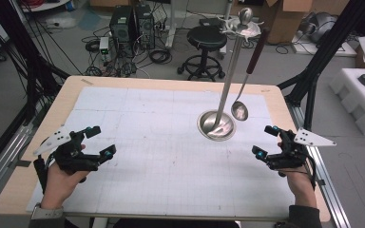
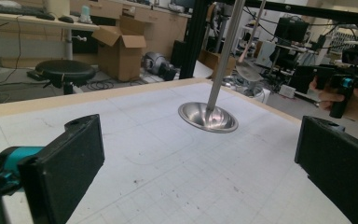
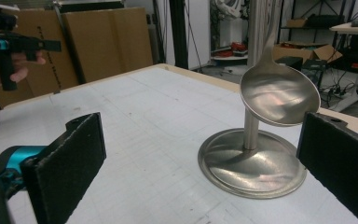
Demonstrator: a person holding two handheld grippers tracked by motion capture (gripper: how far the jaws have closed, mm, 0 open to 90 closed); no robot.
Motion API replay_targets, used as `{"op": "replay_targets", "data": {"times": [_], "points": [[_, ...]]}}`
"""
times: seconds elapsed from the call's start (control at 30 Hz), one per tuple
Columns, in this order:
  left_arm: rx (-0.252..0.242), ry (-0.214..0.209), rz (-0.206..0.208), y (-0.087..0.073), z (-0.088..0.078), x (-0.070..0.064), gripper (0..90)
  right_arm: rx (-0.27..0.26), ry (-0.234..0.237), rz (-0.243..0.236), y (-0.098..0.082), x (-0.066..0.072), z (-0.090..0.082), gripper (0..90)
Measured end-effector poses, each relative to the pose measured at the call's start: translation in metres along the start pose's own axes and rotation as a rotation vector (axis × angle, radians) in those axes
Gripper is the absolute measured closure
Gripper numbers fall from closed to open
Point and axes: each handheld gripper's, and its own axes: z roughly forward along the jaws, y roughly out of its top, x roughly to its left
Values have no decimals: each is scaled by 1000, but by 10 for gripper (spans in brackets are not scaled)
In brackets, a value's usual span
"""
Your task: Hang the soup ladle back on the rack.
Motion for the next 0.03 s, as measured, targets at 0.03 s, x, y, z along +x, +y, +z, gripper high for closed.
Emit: {"op": "replay_targets", "data": {"times": [0.03], "points": [[2, 0, 0, 0, 0, 0, 19, 3, -5, -2, 0, 0, 0, 0]]}}
